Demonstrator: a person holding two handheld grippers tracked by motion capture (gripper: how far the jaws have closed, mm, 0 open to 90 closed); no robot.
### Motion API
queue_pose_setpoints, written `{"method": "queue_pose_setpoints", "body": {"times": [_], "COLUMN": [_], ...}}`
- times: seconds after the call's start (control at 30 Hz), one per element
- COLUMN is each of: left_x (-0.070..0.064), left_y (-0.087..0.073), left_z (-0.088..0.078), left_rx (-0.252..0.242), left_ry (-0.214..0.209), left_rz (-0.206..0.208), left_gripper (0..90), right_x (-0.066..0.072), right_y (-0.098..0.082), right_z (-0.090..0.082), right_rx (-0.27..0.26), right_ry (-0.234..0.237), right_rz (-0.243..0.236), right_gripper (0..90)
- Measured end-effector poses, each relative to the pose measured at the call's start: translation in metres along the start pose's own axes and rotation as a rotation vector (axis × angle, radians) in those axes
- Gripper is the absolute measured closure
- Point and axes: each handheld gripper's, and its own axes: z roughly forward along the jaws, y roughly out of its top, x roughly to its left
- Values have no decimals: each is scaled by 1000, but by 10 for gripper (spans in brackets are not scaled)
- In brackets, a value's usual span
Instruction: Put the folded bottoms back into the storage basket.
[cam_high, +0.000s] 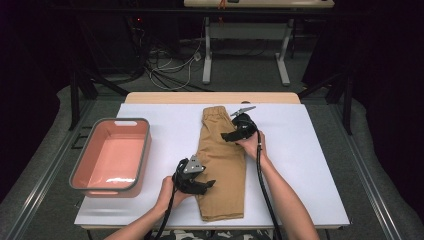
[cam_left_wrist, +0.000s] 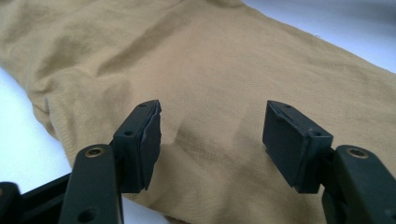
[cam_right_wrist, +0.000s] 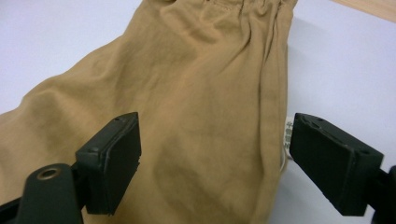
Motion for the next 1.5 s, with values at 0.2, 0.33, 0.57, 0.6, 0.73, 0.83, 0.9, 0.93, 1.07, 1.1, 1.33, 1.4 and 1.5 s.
{"method": "queue_pose_setpoints", "body": {"times": [0.2, 0.33, 0.57, 0.6, 0.73, 0.83, 0.9, 0.93, 1.07, 1.1, 1.33, 1.4, 1.5], "left_x": [2, 0, 0, 0, 1, 2, 4, 4, 5, 5, 5, 5, 6], "left_y": [-1, -3, -4, -4, -3, -2, -2, -1, -1, -1, 0, 0, 1], "left_z": [2, 5, 6, 6, 6, 7, 8, 8, 8, 9, 9, 9, 10], "left_rx": [-2, 19, 21, 23, 28, 30, 30, 31, 36, 34, 36, 39, 35], "left_ry": [-14, -28, -27, -28, -31, -32, -34, -35, -37, -36, -35, -34, -32], "left_rz": [3, 26, 23, 25, 23, 22, 13, 11, 16, 14, 15, 15, 6], "left_gripper": [553, 676, 768, 769, 769, 768, 765, 764, 765, 765, 767, 768, 767], "right_x": [-5, -7, -7, -8, -11, -13, -13, -13, -10, -8, -4, -3, 0], "right_y": [7, 10, 14, 15, 16, 17, 18, 19, 21, 21, 23, 24, 24], "right_z": [7, 12, 21, 22, 28, 32, 32, 32, 32, 31, 29, 27, 22], "right_rx": [4, 13, 52, 53, 61, 82, 85, 85, 85, 92, 71, 61, 27], "right_ry": [-11, -27, -79, -81, -87, -72, -87, -82, -68, -64, -51, -53, -42], "right_rz": [5, 17, 33, 33, 53, 83, 78, 76, 72, 78, 61, 44, 30], "right_gripper": [174, 184, 227, 231, 248, 273, 308, 332, 535, 571, 800, 814, 819]}}
